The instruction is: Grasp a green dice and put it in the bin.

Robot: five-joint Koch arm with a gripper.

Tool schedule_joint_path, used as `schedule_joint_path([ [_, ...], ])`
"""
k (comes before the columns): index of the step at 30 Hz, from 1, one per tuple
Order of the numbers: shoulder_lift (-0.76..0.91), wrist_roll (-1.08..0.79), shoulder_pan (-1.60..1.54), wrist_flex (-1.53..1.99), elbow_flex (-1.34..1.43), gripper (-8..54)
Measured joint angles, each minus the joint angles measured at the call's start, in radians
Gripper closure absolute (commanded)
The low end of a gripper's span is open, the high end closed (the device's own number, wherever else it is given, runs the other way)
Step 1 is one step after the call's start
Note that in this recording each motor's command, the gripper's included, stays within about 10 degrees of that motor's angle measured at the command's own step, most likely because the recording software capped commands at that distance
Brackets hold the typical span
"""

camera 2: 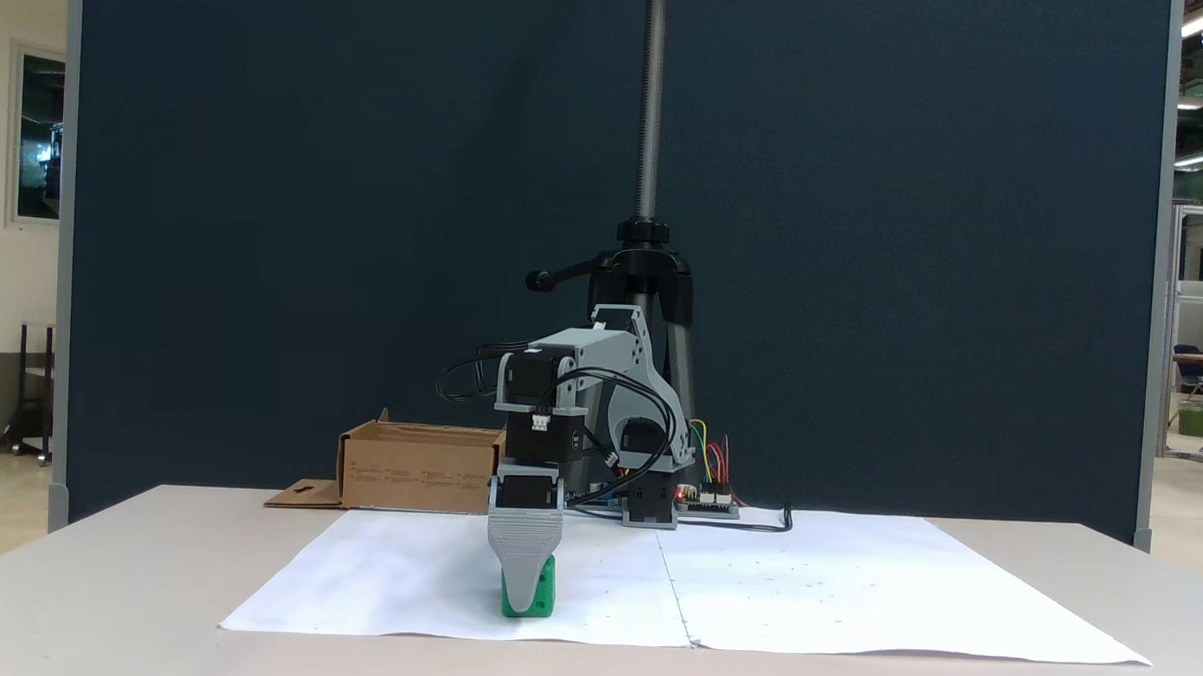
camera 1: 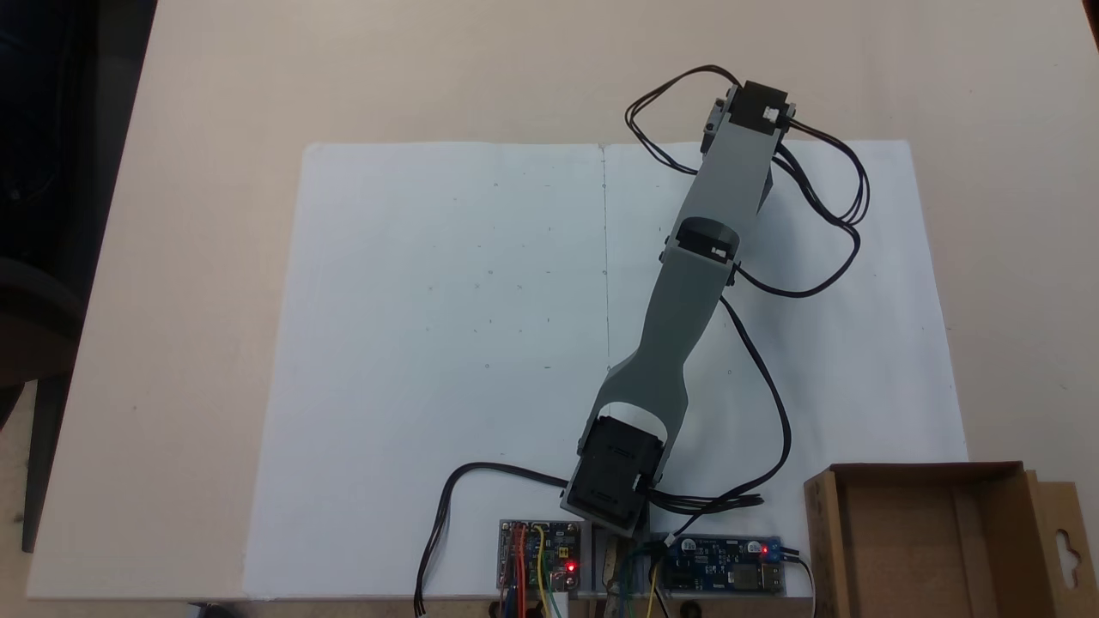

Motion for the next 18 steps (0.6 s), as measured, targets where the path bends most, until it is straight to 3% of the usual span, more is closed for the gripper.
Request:
schedule_joint_path([
  [5,0.0,0.0,0.003,0.0,0.0,7.7],
  [18,-0.012,0.0,0.005,-0.002,-0.006,26.0],
])
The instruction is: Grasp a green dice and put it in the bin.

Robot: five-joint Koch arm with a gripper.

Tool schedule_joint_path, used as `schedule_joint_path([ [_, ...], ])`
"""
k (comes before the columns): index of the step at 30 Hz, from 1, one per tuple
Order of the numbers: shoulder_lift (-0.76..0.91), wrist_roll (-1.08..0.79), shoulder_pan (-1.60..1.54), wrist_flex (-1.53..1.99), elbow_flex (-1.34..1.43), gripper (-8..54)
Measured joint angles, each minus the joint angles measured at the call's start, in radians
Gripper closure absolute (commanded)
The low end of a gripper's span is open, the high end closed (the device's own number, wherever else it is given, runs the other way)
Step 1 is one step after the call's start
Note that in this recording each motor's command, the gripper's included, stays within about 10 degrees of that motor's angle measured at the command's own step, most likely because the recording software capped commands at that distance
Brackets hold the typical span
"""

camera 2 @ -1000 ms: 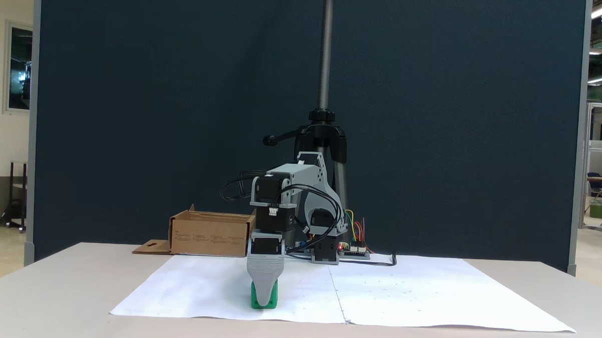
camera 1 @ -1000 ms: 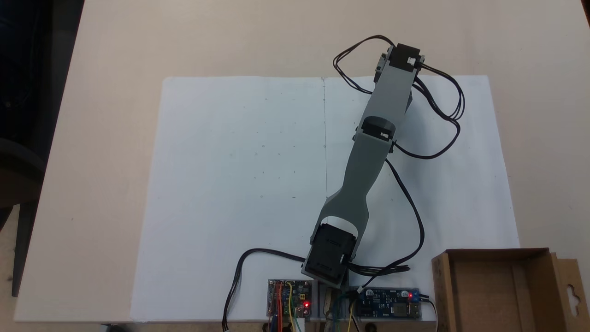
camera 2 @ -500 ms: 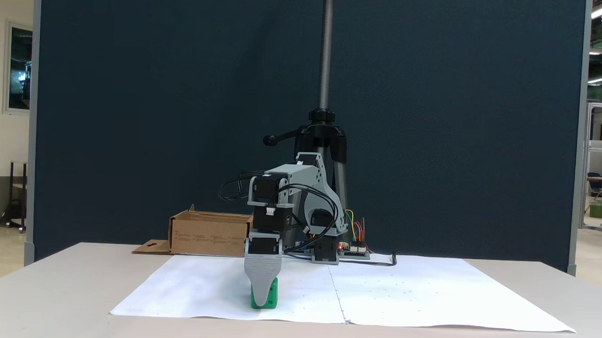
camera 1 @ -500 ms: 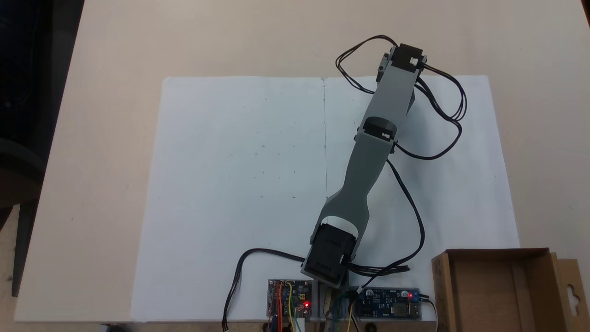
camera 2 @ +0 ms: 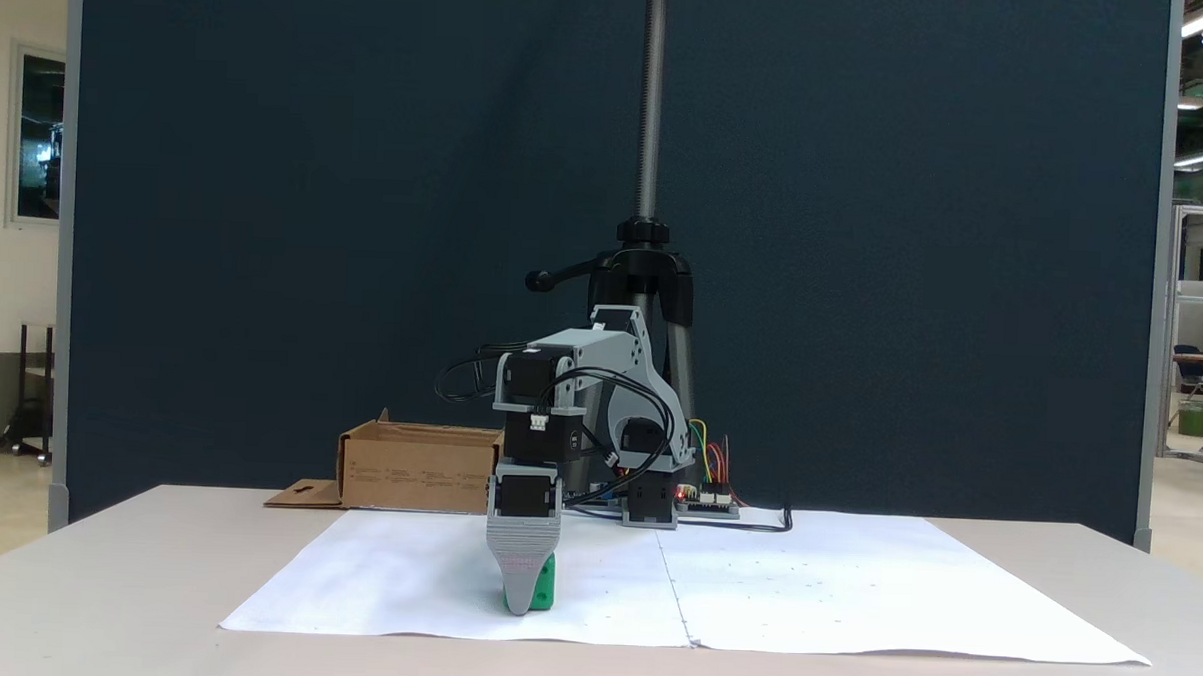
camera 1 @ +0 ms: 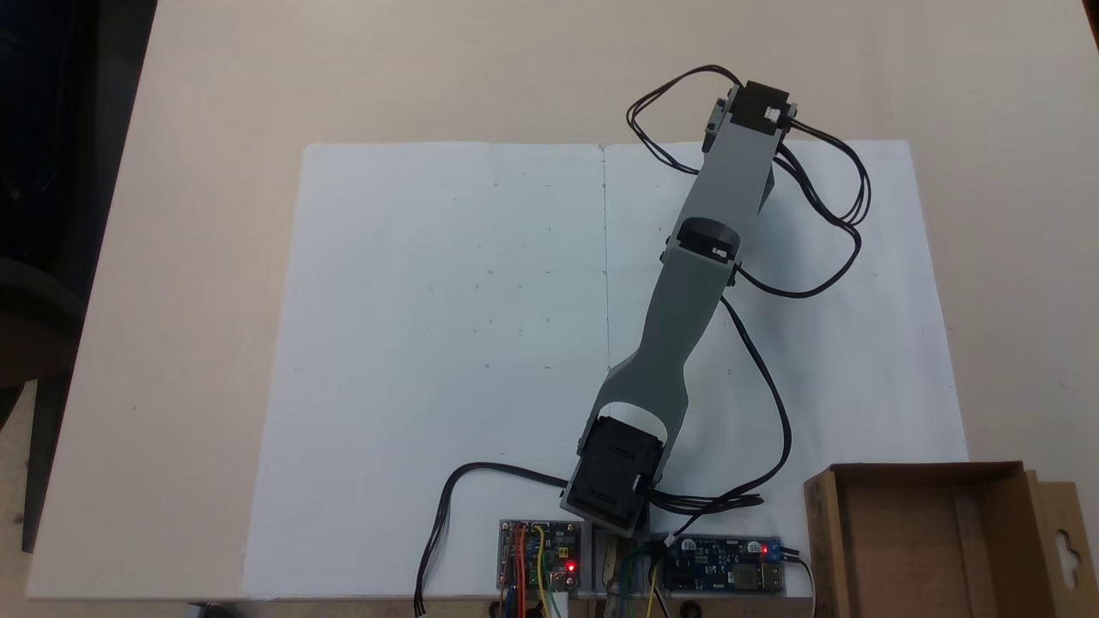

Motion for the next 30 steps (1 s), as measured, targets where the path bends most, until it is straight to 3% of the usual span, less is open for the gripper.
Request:
schedule_joint_path([
  [2,0.0,0.0,0.0,0.0,-0.002,32.9],
  [15,0.029,0.0,0.021,-0.003,0.002,33.2],
  [30,0.434,0.0,0.252,0.074,0.005,33.2],
])
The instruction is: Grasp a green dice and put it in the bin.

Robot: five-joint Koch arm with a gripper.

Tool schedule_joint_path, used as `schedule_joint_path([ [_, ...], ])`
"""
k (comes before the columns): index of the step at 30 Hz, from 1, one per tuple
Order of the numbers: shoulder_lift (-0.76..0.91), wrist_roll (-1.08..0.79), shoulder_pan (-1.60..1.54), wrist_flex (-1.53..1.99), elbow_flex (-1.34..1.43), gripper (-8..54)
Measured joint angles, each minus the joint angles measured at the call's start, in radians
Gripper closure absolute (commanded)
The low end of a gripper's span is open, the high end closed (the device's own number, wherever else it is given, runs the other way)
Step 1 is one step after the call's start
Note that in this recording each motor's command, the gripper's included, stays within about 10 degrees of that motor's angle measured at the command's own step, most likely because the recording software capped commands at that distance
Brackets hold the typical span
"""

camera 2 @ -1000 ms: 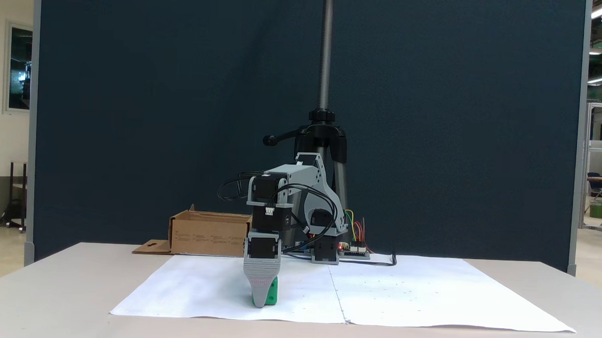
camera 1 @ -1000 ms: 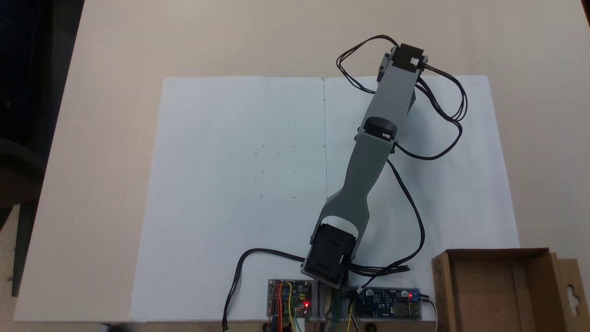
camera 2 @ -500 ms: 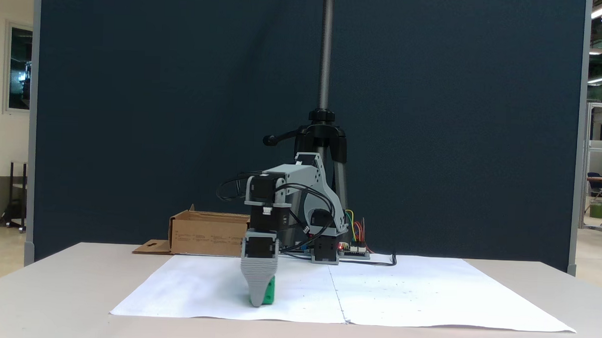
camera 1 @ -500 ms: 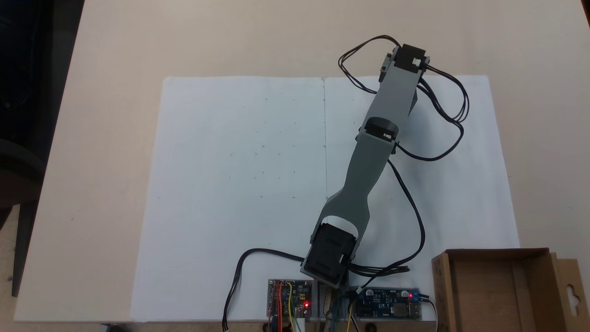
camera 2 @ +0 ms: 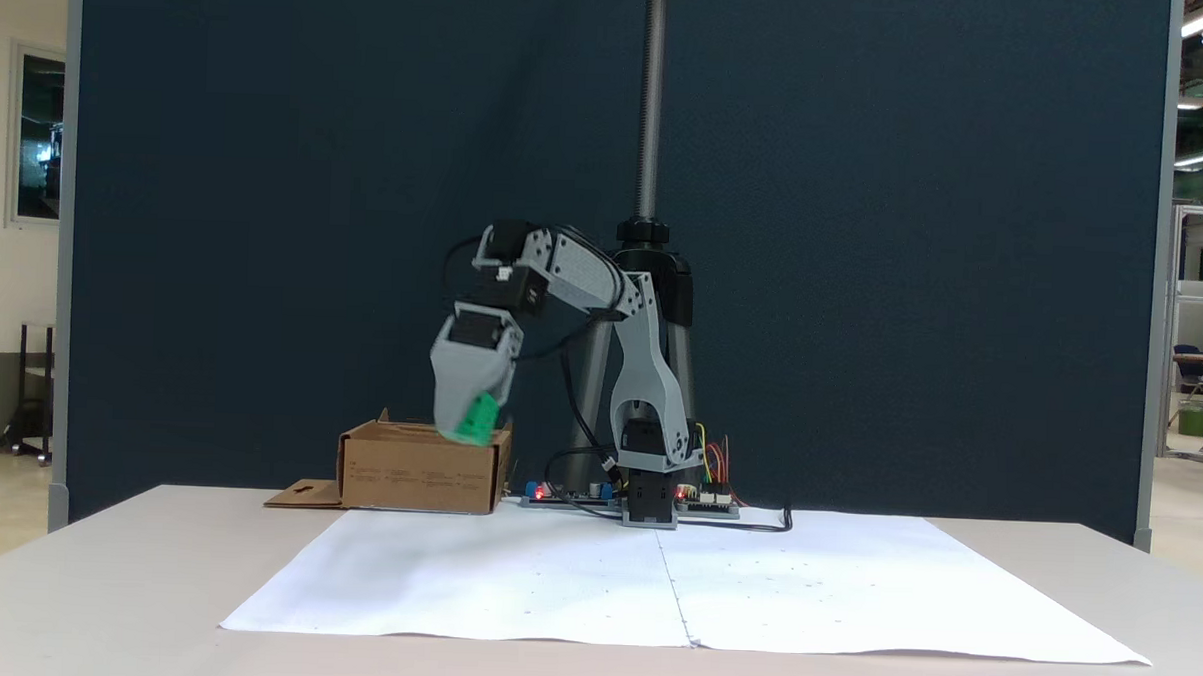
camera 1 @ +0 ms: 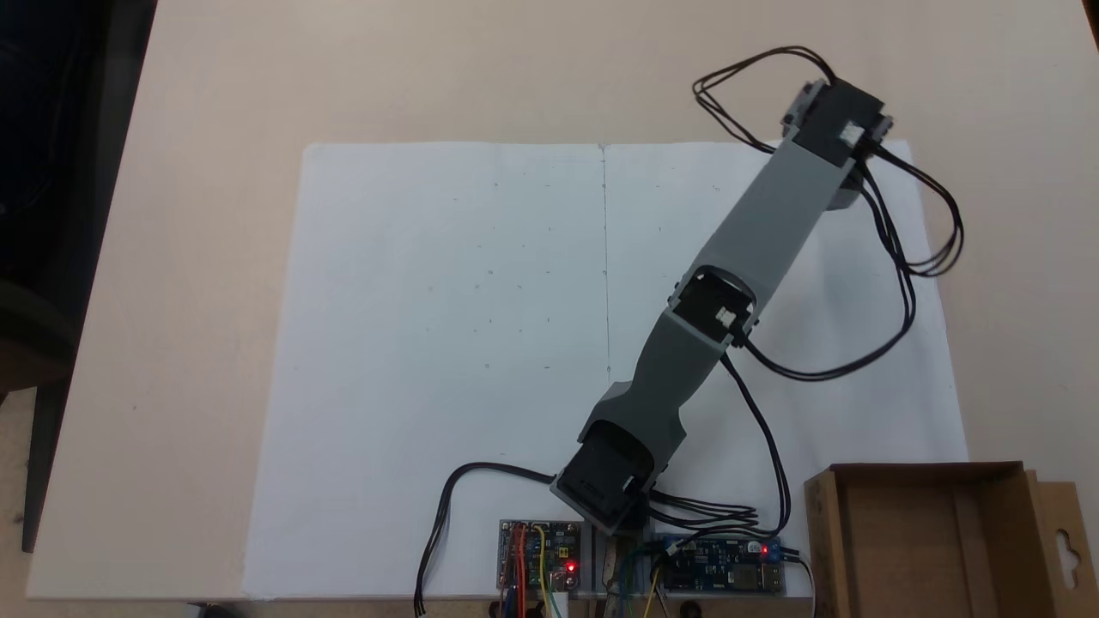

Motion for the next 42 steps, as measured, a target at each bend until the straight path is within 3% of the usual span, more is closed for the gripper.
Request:
schedule_joint_path([
  [7,0.081,0.0,0.224,0.0,0.0,33.2],
  [42,0.091,-0.006,1.086,-0.006,0.146,33.3],
])
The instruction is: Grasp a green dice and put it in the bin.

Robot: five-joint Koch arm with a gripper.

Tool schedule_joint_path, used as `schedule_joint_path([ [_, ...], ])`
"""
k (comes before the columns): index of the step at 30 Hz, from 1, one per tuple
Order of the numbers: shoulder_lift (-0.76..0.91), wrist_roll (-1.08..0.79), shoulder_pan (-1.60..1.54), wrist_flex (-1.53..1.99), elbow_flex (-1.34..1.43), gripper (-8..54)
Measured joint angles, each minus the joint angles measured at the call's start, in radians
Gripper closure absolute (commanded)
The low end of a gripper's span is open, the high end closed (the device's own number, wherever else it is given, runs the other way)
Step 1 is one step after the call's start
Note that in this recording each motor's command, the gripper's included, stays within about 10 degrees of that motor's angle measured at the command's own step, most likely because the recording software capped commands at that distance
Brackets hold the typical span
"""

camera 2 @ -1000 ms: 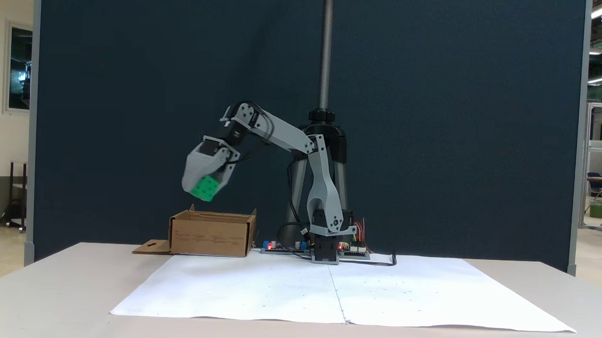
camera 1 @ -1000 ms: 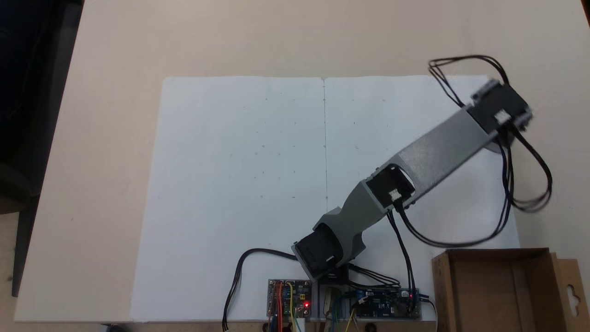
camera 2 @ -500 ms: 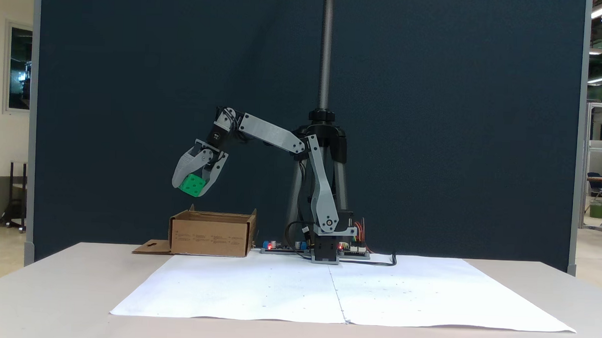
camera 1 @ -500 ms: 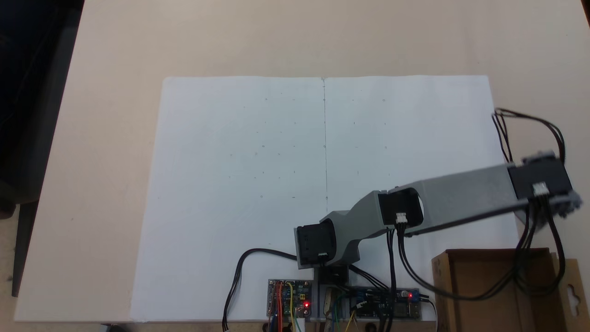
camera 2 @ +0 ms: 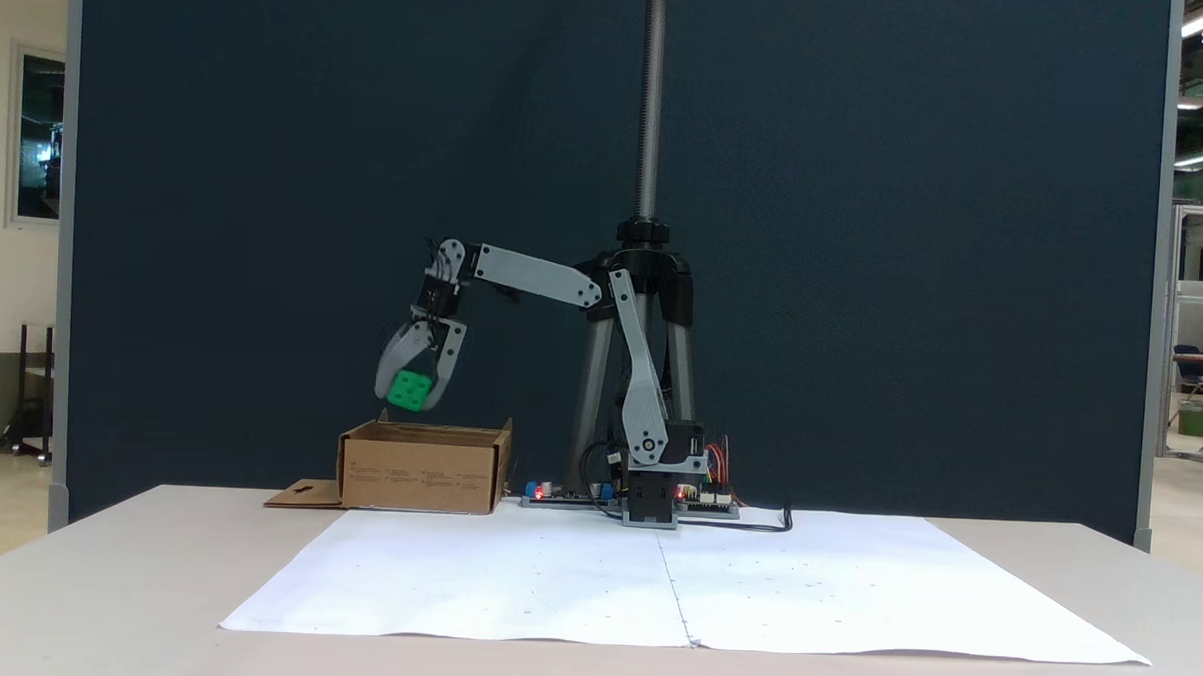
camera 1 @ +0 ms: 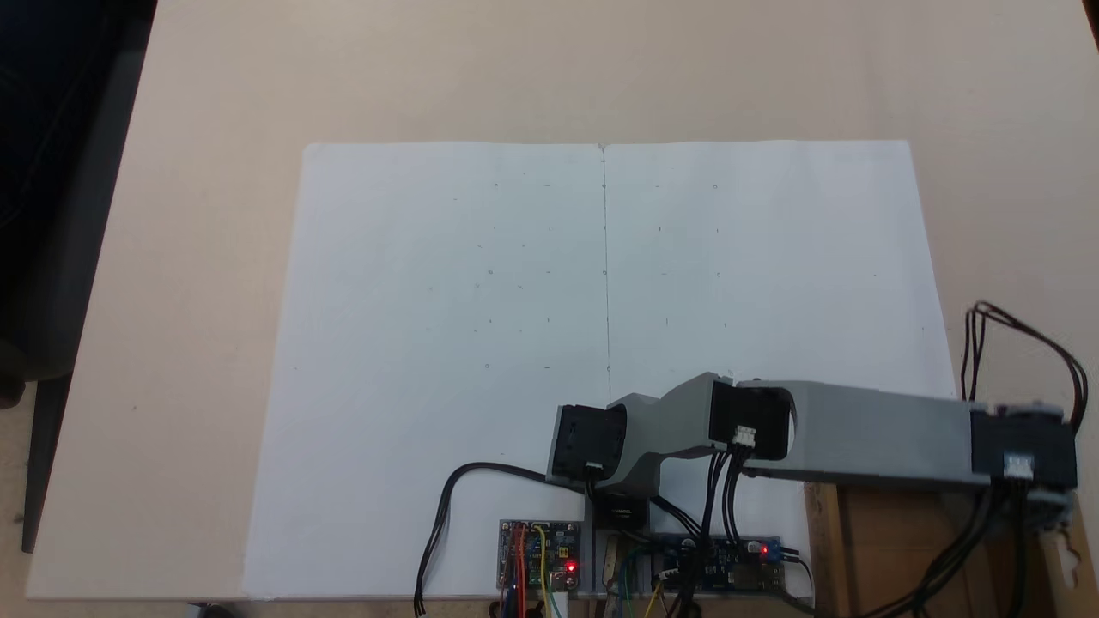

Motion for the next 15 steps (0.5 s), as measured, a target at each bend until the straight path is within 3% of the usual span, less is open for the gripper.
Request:
schedule_joint_path([
  [13,-0.003,-0.074,0.054,-0.057,0.186,33.0],
  [15,-0.003,-0.074,0.054,-0.084,0.187,17.0],
])
